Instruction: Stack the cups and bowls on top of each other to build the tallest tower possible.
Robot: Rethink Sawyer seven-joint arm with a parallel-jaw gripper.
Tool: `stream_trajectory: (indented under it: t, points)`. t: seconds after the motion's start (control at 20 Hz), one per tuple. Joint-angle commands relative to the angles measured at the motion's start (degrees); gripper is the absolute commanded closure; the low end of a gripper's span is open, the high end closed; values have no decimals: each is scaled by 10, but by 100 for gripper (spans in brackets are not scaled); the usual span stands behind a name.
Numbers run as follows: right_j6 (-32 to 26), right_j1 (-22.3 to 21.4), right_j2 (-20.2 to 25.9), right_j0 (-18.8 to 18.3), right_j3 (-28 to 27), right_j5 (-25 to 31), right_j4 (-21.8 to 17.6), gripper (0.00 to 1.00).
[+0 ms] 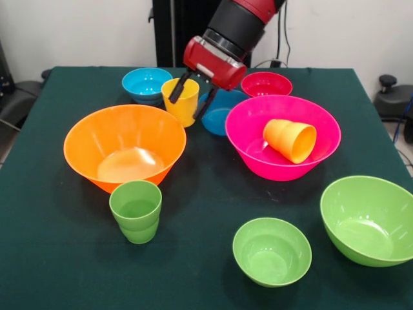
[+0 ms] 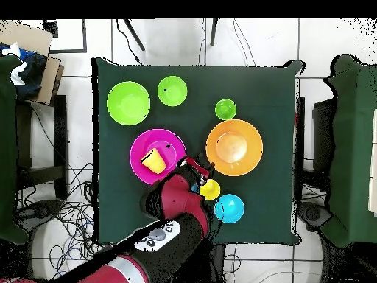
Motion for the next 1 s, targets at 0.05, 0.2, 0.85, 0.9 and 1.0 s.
stream_trajectory:
  t: [0.05, 0.2, 0.85, 0.9, 1.0]
  points:
    - [44, 48, 34, 30, -92, 49, 50, 0]
    - [42, 60, 27, 40, -108, 59, 66, 0]
    - [37, 54, 23, 38, -113, 67, 68, 0]
    - [37, 24, 26, 30, -82, 57, 44, 0]
    - [34, 14, 23, 31, -78, 64, 41, 0]
